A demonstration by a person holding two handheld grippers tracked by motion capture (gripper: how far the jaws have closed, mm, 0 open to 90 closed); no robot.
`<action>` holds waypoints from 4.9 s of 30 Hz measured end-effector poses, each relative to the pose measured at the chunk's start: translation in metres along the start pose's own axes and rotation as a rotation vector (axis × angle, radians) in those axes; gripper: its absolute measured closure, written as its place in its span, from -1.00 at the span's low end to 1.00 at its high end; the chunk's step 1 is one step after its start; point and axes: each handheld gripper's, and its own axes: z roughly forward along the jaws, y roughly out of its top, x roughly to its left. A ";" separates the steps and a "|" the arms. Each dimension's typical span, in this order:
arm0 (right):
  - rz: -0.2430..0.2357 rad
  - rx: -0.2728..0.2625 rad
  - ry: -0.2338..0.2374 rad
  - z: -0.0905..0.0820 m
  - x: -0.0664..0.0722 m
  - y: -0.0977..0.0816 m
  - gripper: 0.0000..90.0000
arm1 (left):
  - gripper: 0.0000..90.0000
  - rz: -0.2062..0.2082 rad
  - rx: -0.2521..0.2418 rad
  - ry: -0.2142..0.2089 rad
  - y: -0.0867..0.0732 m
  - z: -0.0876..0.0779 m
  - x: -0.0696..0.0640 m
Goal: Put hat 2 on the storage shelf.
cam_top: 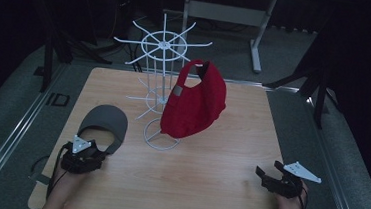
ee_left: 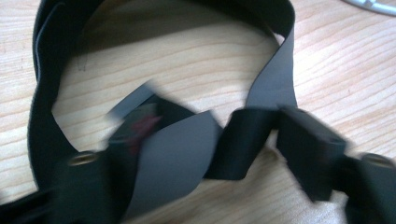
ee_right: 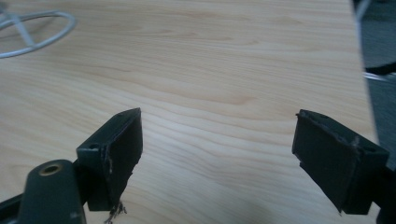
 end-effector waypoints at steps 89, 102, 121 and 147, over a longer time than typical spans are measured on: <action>0.108 0.108 -0.032 0.007 -0.010 -0.008 -0.64 | 0.85 0.296 -0.677 -0.310 0.179 -0.221 0.004; 0.110 0.120 -0.034 0.008 -0.009 -0.008 -0.64 | 0.85 0.374 -0.708 -0.358 0.211 -0.234 -0.019; 0.109 0.127 -0.039 0.009 -0.010 -0.008 -0.64 | 0.85 0.428 -0.732 -0.420 0.256 -0.238 -0.042; 0.114 0.126 -0.031 0.009 -0.011 -0.008 -0.63 | 0.84 0.352 -0.636 -0.375 0.264 -0.192 -0.031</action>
